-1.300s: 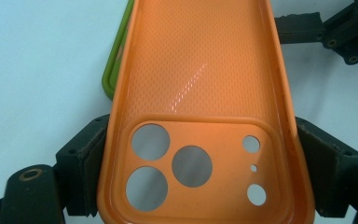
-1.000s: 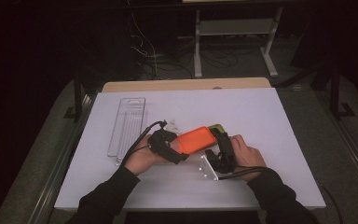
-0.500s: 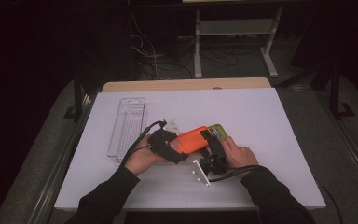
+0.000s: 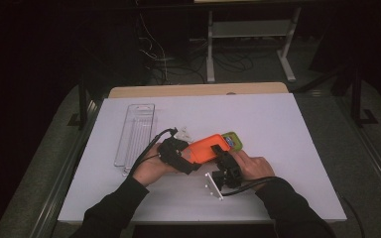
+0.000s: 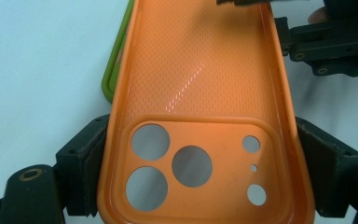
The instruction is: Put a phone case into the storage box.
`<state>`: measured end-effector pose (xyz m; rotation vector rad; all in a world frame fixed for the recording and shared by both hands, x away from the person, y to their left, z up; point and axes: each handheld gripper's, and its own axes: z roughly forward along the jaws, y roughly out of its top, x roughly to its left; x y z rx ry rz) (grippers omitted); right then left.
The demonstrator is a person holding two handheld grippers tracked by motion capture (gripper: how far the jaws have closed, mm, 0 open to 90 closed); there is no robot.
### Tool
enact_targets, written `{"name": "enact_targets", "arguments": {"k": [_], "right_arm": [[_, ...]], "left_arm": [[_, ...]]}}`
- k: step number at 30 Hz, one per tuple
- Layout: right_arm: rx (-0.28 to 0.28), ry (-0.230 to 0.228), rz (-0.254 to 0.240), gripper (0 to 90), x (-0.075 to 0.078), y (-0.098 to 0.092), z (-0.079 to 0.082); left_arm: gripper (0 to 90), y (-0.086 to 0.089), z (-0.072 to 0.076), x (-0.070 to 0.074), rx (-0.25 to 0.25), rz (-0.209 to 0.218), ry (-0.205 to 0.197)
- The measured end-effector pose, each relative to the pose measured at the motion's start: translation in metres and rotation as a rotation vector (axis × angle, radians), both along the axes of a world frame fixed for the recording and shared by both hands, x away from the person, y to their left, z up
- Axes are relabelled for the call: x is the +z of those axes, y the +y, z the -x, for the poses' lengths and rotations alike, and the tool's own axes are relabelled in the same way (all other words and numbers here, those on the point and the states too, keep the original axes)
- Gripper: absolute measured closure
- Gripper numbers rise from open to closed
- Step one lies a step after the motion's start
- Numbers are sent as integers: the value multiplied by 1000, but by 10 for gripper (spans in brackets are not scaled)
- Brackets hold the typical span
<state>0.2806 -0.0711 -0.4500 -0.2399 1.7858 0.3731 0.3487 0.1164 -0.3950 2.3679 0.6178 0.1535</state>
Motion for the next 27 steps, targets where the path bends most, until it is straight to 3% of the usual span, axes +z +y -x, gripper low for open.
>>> {"name": "enact_targets", "arguments": {"k": [2,5,6,10,13,14,15,16,17,23,25,27], "right_arm": [[2,0,2,649,0,0,1],[8,10,12,718,0,1,2],[9,14,24,768,0,1,2],[9,24,42,779,0,1,3],[9,17,45,784,0,1,3],[6,10,42,785,0,1,4],[6,10,42,785,0,1,4],[2,-8,34,785,0,1,3],[2,-8,34,785,0,1,3],[-20,-7,11,785,4,-5,-1],[-29,13,15,785,7,-9,-2],[-43,39,-11,785,9,-13,-4]], "left_arm": [[160,1,-1,1,-15,-19,-3],[160,0,0,0,0,0,0],[160,2,-1,1,-18,-23,-7],[158,2,-1,2,-18,-22,-10],[144,3,0,0,2,21,-6],[91,2,0,0,9,41,0],[91,2,0,0,10,41,-2],[12,4,-1,0,-8,22,5],[0,4,-1,0,-8,22,5],[0,11,-2,3,-17,40,-18],[0,12,-1,3,-12,63,-15],[0,15,-2,4,-23,40,-20]]}}
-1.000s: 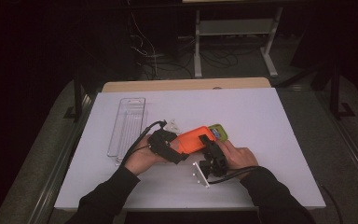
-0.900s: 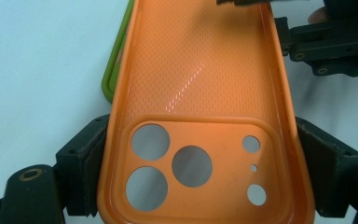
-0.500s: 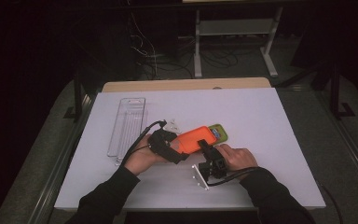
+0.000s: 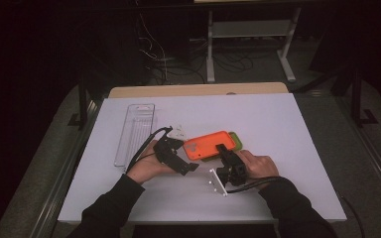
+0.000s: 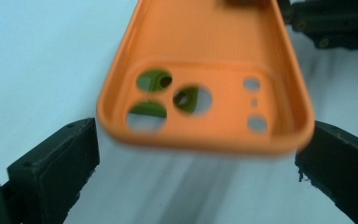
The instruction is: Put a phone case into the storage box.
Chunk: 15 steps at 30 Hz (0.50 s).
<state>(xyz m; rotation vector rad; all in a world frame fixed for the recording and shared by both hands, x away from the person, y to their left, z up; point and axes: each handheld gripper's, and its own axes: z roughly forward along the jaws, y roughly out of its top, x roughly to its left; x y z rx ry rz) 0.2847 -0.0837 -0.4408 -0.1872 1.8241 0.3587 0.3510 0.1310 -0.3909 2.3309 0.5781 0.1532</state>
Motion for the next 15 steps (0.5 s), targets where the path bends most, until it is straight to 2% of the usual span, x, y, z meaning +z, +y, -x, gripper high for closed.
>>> {"name": "enact_targets", "arguments": {"k": [2,3,4,5,6,9,12,13,15], "right_arm": [[-18,28,-21,785,0,-4,-1],[-24,47,-47,785,4,-7,-3],[-24,47,-47,785,4,-7,-3],[-52,77,-91,785,5,-10,-4],[-54,93,-113,785,6,-11,-5],[-58,105,-128,785,9,-14,-8],[-82,167,-214,785,12,-17,-10],[-93,202,-249,785,14,-20,-12],[-94,206,-262,785,15,-21,-14]], "left_arm": [[0,1,0,0,2,4,0],[0,1,0,0,5,4,2],[0,2,-1,0,3,4,5],[0,2,-1,0,1,4,-3],[0,2,-2,0,6,5,-5],[0,2,-1,-1,14,12,2],[0,2,-1,-2,19,7,-3],[0,1,0,-3,39,35,4],[0,1,-1,-2,30,28,-7]]}}
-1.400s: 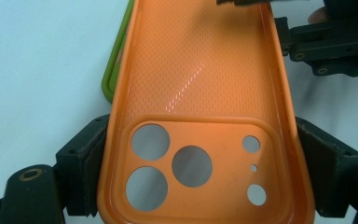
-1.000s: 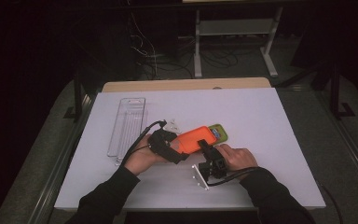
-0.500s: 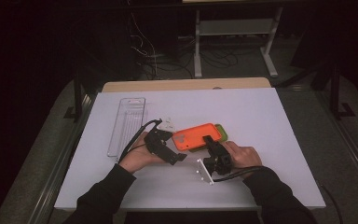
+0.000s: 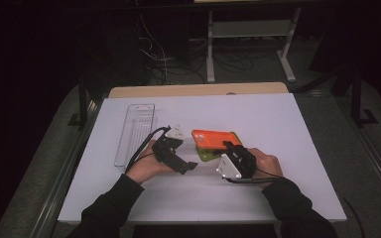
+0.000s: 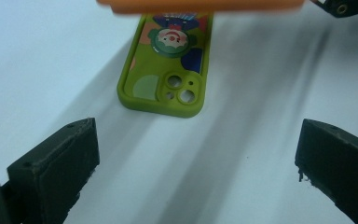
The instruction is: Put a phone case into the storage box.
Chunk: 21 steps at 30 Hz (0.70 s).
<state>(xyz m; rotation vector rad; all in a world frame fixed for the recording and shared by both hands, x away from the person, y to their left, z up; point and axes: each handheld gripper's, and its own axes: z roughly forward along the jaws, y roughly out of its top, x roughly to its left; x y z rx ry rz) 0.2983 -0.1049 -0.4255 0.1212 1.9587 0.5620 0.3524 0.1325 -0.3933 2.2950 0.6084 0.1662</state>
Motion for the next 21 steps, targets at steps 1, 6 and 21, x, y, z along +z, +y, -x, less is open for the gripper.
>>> {"name": "enact_targets", "arguments": {"k": [1,6,21], "right_arm": [[-3,33,-33,785,1,-1,-1],[-39,139,-159,785,5,-6,-4],[-81,374,-453,785,18,-26,-18]], "left_arm": [[0,0,0,0,7,5,5],[0,1,-1,-1,0,-10,10],[0,1,-1,-1,15,-9,13]]}}
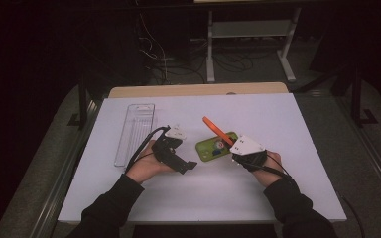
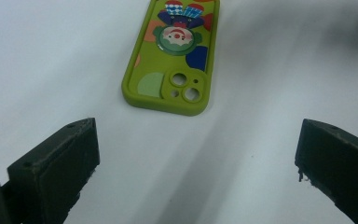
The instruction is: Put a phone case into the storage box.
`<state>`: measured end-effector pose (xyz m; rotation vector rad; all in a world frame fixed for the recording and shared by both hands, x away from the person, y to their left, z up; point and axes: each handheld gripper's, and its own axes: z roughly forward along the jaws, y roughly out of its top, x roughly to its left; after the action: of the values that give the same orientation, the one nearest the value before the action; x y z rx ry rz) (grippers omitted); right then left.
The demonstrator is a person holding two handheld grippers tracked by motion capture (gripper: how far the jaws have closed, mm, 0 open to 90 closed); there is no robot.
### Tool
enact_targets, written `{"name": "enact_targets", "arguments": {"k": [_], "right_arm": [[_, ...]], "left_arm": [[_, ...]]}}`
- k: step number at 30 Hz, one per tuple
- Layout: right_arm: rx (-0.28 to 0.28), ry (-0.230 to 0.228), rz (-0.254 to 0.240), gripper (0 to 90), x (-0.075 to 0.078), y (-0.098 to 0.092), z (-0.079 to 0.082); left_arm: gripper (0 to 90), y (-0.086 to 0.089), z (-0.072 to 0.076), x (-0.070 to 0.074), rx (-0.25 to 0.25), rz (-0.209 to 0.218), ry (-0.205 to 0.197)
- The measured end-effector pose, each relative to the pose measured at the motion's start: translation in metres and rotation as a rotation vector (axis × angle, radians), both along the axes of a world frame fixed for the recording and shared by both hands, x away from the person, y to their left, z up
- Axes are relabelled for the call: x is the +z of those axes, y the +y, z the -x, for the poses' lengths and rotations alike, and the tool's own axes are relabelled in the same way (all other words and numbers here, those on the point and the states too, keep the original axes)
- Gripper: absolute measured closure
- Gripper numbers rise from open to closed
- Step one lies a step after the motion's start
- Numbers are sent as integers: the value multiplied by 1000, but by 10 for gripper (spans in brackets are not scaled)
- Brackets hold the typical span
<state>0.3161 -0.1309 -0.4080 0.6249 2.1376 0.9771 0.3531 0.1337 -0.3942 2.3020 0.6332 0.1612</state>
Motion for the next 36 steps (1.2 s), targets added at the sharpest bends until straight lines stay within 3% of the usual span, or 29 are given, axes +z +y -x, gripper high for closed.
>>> {"name": "enact_targets", "arguments": {"k": [3,6,7,13,15,24,25,26,28,36], "right_arm": [[-10,56,-82,786,2,-4,-3],[-14,88,-118,786,3,-6,-5],[-20,118,-159,786,3,-8,-7],[-26,185,-229,786,4,-15,-12],[-38,233,-291,787,4,-18,-13],[-71,319,-397,787,2,-25,-18],[-69,318,-402,787,2,-26,-19],[-72,324,-410,788,1,-26,-19],[-78,331,-418,788,1,-26,-19],[-61,341,-439,788,1,-22,-17]], "left_arm": [[0,0,0,0,2,-3,-2],[0,0,0,0,4,-1,-3],[0,0,0,0,3,-2,-4],[0,1,-1,1,-5,-18,-8],[0,1,-1,1,-3,-18,-8],[0,3,-2,2,12,-4,-5],[0,2,-1,2,24,18,1],[0,3,-3,3,14,6,-1],[0,4,-4,6,21,30,-5],[0,0,-12,19,71,160,0]]}}
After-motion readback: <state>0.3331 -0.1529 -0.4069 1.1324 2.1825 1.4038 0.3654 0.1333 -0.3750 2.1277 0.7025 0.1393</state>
